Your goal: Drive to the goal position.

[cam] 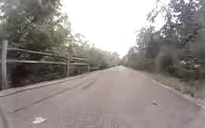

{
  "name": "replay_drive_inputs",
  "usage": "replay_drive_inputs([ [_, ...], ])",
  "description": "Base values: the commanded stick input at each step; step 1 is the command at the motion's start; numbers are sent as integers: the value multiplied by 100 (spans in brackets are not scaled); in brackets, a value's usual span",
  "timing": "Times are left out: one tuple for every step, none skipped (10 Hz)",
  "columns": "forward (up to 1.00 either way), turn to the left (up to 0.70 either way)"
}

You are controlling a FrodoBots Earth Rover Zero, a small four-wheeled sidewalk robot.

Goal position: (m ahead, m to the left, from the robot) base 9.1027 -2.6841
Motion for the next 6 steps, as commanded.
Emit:
replay_drive_inputs([
  [70,-2],
  [70,-13],
  [70,-23],
  [70,-32],
  [70,-33],
  [70,0],
])
